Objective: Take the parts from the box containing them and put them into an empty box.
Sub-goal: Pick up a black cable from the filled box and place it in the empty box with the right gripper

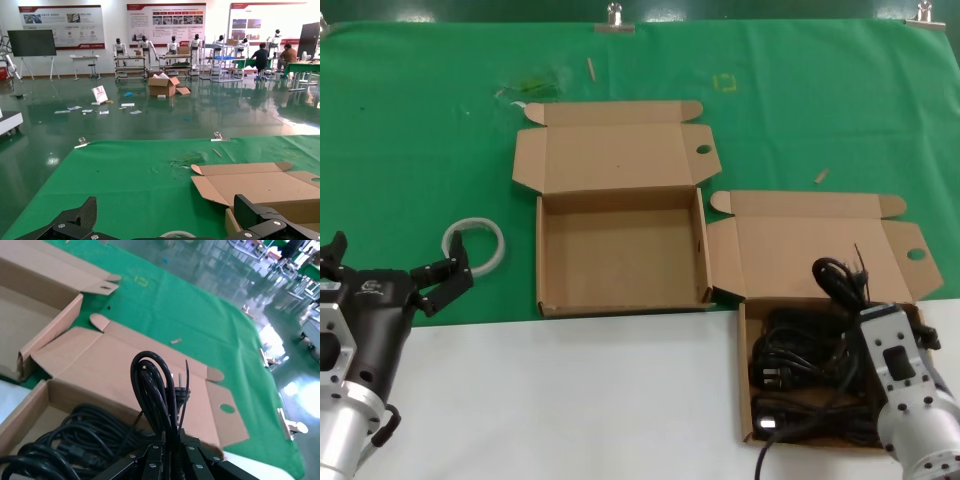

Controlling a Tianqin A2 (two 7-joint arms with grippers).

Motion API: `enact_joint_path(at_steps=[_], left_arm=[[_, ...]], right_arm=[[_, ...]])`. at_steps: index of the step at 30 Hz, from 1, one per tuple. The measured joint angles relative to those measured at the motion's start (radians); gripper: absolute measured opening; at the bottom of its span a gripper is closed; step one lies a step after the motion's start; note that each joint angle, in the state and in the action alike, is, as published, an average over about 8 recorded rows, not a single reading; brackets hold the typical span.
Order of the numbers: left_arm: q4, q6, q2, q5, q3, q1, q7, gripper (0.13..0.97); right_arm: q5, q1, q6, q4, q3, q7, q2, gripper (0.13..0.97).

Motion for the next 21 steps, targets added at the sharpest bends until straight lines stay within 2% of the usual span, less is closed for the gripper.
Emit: enact_joint_path(at_steps=[11, 21], left_arm=[[0.000, 0.000, 0.000, 0.000, 0.000, 0.000, 0.000, 0.965], [0.000, 0.000, 0.000, 0.000, 0.000, 0.000, 0.000, 0.965]], right_arm=[[0.000, -0.010, 0.051, 0.109, -0.010, -0.019, 0.000, 0.175], [0.000, 0.078, 0.075, 0.148, -0.126, -0.002, 0.000, 0.175]])
